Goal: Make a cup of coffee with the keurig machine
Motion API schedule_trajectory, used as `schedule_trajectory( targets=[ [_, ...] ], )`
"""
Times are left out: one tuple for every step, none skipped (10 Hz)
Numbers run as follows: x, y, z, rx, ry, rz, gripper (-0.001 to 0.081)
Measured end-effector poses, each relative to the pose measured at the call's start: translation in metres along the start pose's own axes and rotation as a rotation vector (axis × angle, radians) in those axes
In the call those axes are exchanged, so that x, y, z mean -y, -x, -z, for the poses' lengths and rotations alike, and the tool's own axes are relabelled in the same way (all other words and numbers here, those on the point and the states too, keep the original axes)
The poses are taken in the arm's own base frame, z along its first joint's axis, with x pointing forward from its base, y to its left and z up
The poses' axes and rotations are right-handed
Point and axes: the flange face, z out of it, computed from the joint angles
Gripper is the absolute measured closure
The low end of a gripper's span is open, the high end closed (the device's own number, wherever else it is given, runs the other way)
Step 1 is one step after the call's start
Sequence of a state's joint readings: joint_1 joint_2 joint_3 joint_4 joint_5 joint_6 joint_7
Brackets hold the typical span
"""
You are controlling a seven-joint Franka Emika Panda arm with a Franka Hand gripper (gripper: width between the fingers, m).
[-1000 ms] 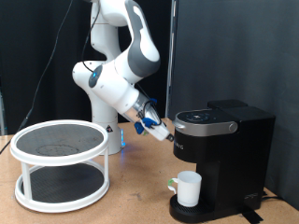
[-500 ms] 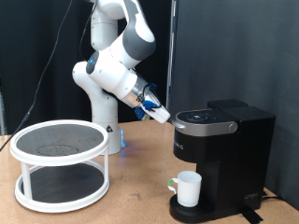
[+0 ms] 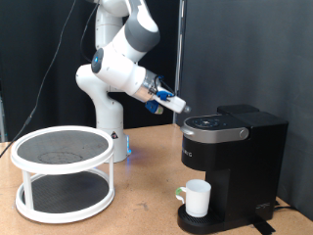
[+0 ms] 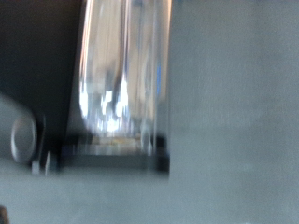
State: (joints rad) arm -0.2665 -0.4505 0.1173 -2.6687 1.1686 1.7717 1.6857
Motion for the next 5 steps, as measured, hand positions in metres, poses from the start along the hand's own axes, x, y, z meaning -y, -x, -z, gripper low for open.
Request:
schedule_trajectory(
  targets=[
    [-0.010, 0.008, 0.007, 0.016, -0.008, 0.028, 0.0072],
    [-0.020, 0.015, 0.014, 0.027, -0.017, 0.051, 0.0072],
    [-0.030, 0.021, 0.021, 0.033, -0.019, 0.058, 0.0072],
    [-0.041, 0.025, 0.029, 0.013, -0.009, 0.042, 0.0072],
    [-0.050, 0.030, 0.039, 0.002, -0.013, 0.019, 0.0072]
  ],
)
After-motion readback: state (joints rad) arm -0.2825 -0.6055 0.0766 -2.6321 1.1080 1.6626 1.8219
